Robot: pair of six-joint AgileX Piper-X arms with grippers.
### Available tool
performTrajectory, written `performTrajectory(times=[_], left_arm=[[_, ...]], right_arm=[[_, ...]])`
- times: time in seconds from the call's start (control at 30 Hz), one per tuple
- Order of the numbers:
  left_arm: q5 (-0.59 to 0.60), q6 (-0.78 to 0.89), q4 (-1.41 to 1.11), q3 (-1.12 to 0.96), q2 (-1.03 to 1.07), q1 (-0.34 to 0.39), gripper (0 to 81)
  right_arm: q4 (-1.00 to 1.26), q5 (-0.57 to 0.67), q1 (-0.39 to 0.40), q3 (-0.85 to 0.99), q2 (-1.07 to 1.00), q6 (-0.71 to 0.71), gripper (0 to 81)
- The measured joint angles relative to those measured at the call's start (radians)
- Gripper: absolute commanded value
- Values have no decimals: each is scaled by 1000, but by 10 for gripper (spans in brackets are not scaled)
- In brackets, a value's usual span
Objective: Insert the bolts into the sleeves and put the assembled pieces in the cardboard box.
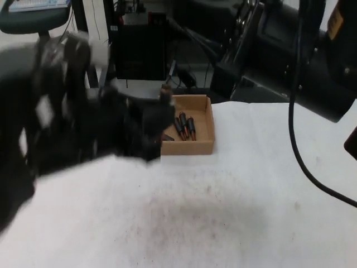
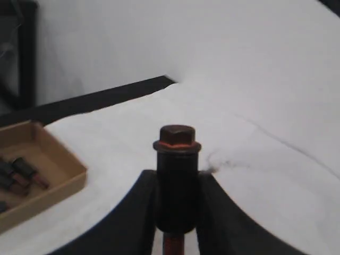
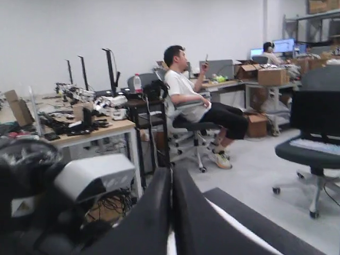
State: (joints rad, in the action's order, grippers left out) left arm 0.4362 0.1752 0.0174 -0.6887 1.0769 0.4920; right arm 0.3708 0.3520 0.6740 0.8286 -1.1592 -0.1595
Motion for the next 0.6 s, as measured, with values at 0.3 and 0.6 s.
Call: performTrajectory(times=[0.3,0.6], left_arm=[[60,24,387,-596,699,-105,3],[48,29,720,-1291,1155,-105,3]], right_arm=[[-341,-214,-21,0,74,0,8],[-756,-240,-162,0,245,0,8]])
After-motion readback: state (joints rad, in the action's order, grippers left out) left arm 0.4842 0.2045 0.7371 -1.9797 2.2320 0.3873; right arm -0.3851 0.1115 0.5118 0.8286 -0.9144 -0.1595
